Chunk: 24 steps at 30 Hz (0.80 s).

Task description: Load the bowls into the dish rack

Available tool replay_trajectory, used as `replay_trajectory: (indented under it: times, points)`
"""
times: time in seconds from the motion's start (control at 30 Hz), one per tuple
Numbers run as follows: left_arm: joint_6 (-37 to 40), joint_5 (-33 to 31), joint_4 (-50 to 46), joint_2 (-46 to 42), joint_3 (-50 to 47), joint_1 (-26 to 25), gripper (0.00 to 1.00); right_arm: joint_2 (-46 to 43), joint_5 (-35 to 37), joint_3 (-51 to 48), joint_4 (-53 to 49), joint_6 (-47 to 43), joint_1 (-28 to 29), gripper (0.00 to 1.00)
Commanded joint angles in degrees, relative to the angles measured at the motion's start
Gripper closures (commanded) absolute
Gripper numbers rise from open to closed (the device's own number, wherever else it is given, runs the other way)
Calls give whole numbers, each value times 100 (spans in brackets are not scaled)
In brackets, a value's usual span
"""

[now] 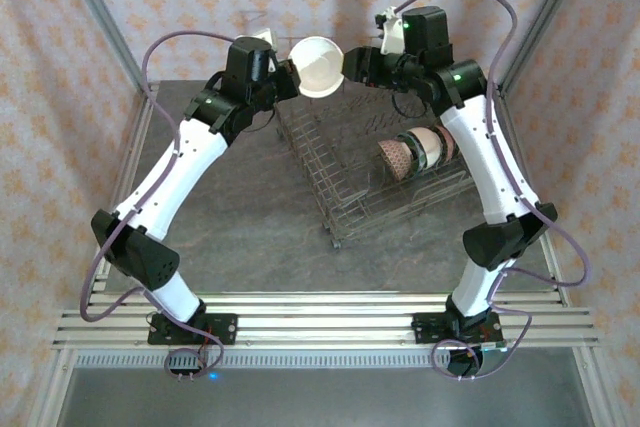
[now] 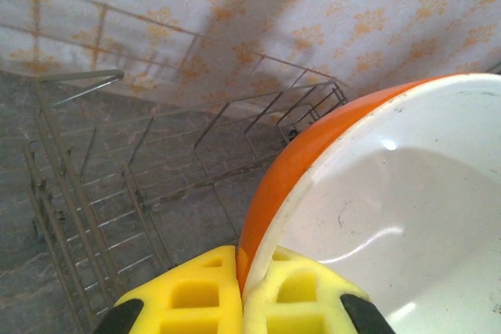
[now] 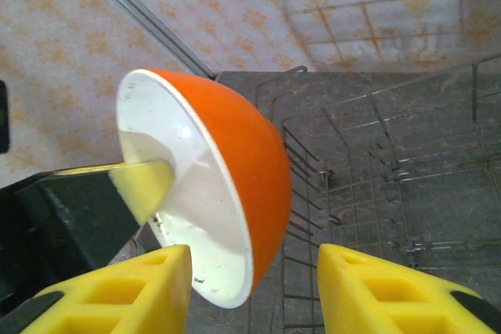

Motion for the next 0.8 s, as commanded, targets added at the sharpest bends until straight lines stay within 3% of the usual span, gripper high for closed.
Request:
replay_trajectory:
  times: [0.0, 0.23, 0.57, 0.67, 0.77]
  points:
    - [127, 74, 35, 95, 332, -119, 100, 84, 294, 36, -120, 130, 53, 55]
    - [112, 52, 43, 214, 424, -233, 100, 191, 436, 14, -154, 198, 51, 65]
    - [200, 115, -94, 421, 635, -355, 100, 314, 896, 104, -270, 197, 66, 98]
    - [179, 306, -222, 587, 774, -361, 100, 336, 1268, 131, -357, 165, 92, 100]
    - [160, 408, -312, 714, 882, -361, 93, 345, 1509, 127, -439, 105, 94, 100]
